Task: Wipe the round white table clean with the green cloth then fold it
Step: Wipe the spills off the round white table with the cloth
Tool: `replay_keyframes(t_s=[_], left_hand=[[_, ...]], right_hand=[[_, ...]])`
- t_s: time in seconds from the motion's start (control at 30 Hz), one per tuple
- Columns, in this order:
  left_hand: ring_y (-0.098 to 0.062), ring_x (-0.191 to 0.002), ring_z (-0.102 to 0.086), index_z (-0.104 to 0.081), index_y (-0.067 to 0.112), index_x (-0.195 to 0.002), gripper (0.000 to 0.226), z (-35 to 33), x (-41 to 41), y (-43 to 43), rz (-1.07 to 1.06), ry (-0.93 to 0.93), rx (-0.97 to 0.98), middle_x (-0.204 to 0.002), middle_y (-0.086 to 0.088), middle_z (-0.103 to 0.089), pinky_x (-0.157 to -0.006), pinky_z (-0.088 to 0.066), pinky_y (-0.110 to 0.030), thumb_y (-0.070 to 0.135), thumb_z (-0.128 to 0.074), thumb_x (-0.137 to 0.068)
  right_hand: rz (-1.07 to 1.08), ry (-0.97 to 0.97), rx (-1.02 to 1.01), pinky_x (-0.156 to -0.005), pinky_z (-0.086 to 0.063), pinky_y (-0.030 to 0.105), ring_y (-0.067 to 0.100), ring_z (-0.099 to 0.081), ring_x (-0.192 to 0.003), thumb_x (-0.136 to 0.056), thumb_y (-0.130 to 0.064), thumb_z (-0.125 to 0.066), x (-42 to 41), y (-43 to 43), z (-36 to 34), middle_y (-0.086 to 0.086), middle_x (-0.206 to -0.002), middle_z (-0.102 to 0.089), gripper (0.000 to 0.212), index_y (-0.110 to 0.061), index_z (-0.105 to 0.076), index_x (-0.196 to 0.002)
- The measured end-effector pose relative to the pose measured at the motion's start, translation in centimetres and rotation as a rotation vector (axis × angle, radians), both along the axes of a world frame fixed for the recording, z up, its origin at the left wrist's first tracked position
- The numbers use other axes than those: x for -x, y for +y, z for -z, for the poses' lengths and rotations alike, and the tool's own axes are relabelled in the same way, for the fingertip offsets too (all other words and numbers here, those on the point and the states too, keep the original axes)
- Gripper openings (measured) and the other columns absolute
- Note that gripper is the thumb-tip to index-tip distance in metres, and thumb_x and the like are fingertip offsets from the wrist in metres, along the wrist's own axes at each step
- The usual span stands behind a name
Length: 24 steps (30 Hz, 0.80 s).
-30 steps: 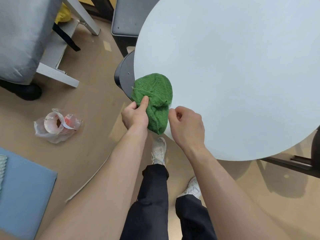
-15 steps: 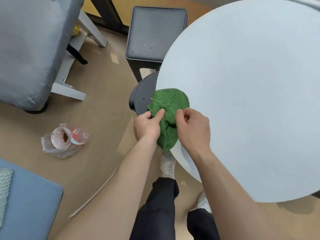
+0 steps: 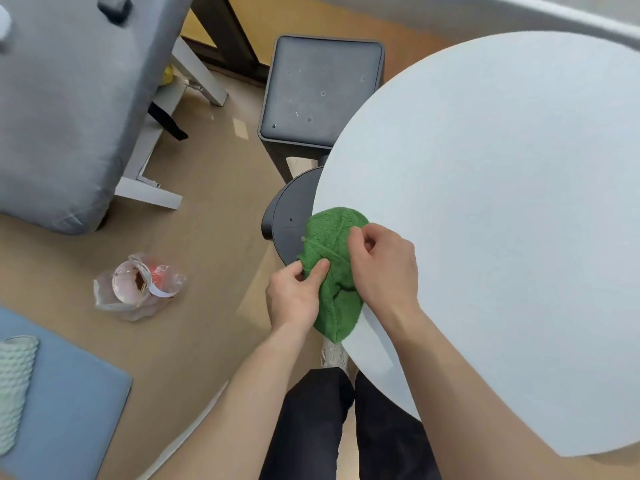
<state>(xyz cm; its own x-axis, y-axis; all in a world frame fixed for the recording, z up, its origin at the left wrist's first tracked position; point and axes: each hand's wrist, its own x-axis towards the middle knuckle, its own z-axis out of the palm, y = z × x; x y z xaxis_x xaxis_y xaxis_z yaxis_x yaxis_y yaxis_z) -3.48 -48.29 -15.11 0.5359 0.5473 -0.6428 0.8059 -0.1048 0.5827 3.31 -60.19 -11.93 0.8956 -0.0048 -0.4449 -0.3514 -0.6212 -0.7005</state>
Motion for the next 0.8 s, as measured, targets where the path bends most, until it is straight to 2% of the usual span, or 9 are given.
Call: replay_keyframes(t_s=[0.1, 0.2, 0.3, 0.43, 0.53, 0.6, 0.7, 0.8], left_hand=[[-0.028, -0.067, -0.068, -0.07, 0.014, -0.079, 0.055, 0.9, -5.4, 1.6, 0.047, -0.029, -0.083, -0.07, -0.004, -0.073, -0.071, -0.059, -0.049, 0.067, -0.067, -0.064], [-0.026, -0.076, -0.073, -0.075, 0.018, -0.083, 0.055, 1.3, -12.3, 3.1, 0.15, -0.068, -0.12, -0.077, -0.002, -0.077, -0.078, -0.059, -0.047, 0.067, -0.069, -0.061], [-0.028, -0.087, -0.072, -0.077, 0.019, -0.084, 0.037, 1.2, -16.5, 3.2, 0.259, -0.108, -0.143, -0.084, -0.002, -0.077, -0.081, -0.058, -0.043, 0.054, -0.074, -0.073], [-0.022, -0.085, -0.072, -0.077, 0.024, -0.086, 0.023, 0.8, -13.6, 3.8, 0.268, -0.074, -0.076, -0.08, 0.006, -0.077, -0.082, -0.058, -0.042, 0.047, -0.074, -0.083], [-0.018, -0.08, -0.074, -0.077, 0.026, -0.083, 0.019, 0.4, -9.3, 4.4, 0.245, -0.007, 0.025, -0.077, 0.009, -0.077, -0.08, -0.06, -0.046, 0.045, -0.074, -0.085], [-0.02, -0.079, -0.075, -0.077, 0.025, -0.083, 0.022, 0.3, -8.5, 4.6, 0.234, 0.011, 0.062, -0.077, 0.007, -0.078, -0.079, -0.06, -0.047, 0.047, -0.074, -0.082], [-0.029, -0.079, -0.073, -0.075, 0.022, -0.083, 0.043, 0.4, -12.1, 4.9, 0.263, -0.003, 0.041, -0.075, 0.0, -0.077, -0.077, -0.06, -0.049, 0.061, -0.071, -0.066], [-0.032, -0.08, -0.07, -0.076, 0.017, -0.085, 0.042, 1.2, -19.3, 4.1, 0.377, -0.088, -0.047, -0.076, -0.004, -0.076, -0.076, -0.058, -0.045, 0.056, -0.071, -0.071]], right_hand=[[0.011, -0.005, -0.029, -0.055, -0.042, 0.035, 0.018, -0.051, -0.056, -0.097, -0.038, -0.044, -0.8, -1.1, 0.2, -0.002, -0.056, -0.055, 0.041, -0.011, -0.053, -0.067], [0.098, 0.007, -0.05, -0.07, -0.054, 0.044, 0.028, -0.065, -0.072, -0.096, -0.042, -0.039, -1.8, -2.0, 0.7, 0.008, -0.07, -0.068, 0.047, -0.007, -0.064, -0.079], [0.163, 0.017, -0.029, -0.072, -0.055, 0.046, 0.03, -0.065, -0.072, -0.096, -0.042, -0.038, -3.0, -2.2, 1.0, 0.006, -0.069, -0.068, 0.047, -0.006, -0.064, -0.08], [0.164, -0.01, 0.061, -0.077, -0.052, 0.043, 0.027, -0.061, -0.079, -0.101, -0.038, -0.034, -5.0, -0.9, 0.5, 0.004, -0.079, -0.068, 0.044, -0.008, -0.063, -0.086], [0.136, -0.047, 0.121, -0.077, -0.048, 0.044, 0.025, -0.055, -0.081, -0.105, -0.036, -0.03, -6.6, 0.6, 0.3, 0.001, -0.084, -0.062, 0.042, -0.013, -0.056, -0.082], [0.109, -0.07, 0.158, -0.077, -0.046, 0.044, 0.025, -0.052, -0.082, -0.106, -0.035, -0.03, -7.6, 1.4, 0.4, 0.002, -0.085, -0.058, 0.04, -0.014, -0.052, -0.08], [0.105, -0.104, 0.179, -0.077, -0.044, 0.044, 0.026, -0.052, -0.083, -0.106, -0.033, -0.033, -8.7, 1.9, 0.8, 0.002, -0.085, -0.056, 0.038, -0.013, -0.054, -0.083], [0.161, -0.127, 0.191, -0.076, -0.043, 0.042, 0.024, -0.052, -0.083, -0.106, -0.031, -0.036, -9.4, 1.4, 1.2, 0.0, -0.083, -0.056, 0.035, -0.013, -0.056, -0.083]])
